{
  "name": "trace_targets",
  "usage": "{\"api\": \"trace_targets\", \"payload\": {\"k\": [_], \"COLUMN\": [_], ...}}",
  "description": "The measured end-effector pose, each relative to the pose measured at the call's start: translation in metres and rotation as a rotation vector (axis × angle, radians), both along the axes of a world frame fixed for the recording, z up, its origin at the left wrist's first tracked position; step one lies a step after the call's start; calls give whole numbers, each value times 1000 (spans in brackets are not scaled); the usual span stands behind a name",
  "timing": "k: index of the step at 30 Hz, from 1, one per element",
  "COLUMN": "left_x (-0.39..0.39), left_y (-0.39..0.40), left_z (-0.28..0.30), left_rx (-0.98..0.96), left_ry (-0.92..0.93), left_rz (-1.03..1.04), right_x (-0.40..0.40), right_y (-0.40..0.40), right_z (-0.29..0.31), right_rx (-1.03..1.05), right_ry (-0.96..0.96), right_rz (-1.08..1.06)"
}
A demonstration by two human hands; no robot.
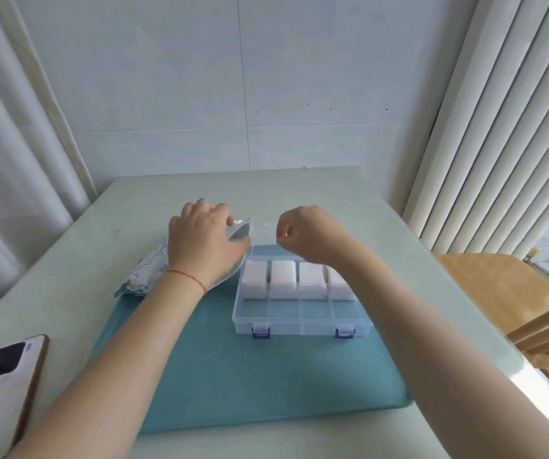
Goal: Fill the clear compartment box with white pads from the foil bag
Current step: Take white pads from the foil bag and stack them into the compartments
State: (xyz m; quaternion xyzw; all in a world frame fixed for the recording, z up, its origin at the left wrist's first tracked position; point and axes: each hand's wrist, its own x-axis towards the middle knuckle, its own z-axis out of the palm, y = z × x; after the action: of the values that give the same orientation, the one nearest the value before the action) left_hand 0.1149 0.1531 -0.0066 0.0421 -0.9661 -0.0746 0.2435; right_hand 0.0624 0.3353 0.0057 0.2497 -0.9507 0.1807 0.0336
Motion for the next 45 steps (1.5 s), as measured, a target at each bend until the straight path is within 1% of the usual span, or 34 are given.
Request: {"api": "trace_targets", "payload": {"k": [1,2,5,7,14,16,22,26,28,31,34,36,39,40,41,42,45], "left_x": [2,5,5,3,1,0,-1,1,2,3,4,4,8,11,12,14,14], "left_y": [-6,-16,-32,-38,-53,-55,-60,-60,-61,-61,-55,-47,-33,-28,-21,-16,0], "left_z": [0,-1,-8,-13,-19,-20,-22,-21,-21,-20,-18,-17,-13,-10,-7,-4,4], "left_rx": [-4,32,268,331,386,395,435,461,477,519,671,747,802,833,892,975,1314], "left_ry": [-87,-131,-107,-117,-158,-168,-163,-166,-172,-188,-153,-66,169,206,196,141,-181], "left_rz": [51,79,41,23,8,7,4,11,18,22,17,3,-69,-108,-155,-213,-347], "right_x": [0,1,3,5,3,1,-1,-3,-2,2,8,13,17,18,19,19,18], "right_y": [-7,-20,-52,-68,-98,-101,-107,-108,-101,-86,-67,-53,-36,-32,-27,-23,-13], "right_z": [-2,-5,-16,-24,-37,-40,-44,-45,-39,-22,-4,5,13,15,16,17,18], "right_rx": [-26,-40,-17,-2,148,151,139,137,82,-77,-229,-328,-452,-484,-508,-521,-522], "right_ry": [-17,-35,-65,-82,-18,-17,67,44,2,-66,-162,-239,-318,-338,-355,-367,-384], "right_rz": [25,55,91,64,-50,-58,-4,48,90,119,96,78,90,102,109,117,160]}}
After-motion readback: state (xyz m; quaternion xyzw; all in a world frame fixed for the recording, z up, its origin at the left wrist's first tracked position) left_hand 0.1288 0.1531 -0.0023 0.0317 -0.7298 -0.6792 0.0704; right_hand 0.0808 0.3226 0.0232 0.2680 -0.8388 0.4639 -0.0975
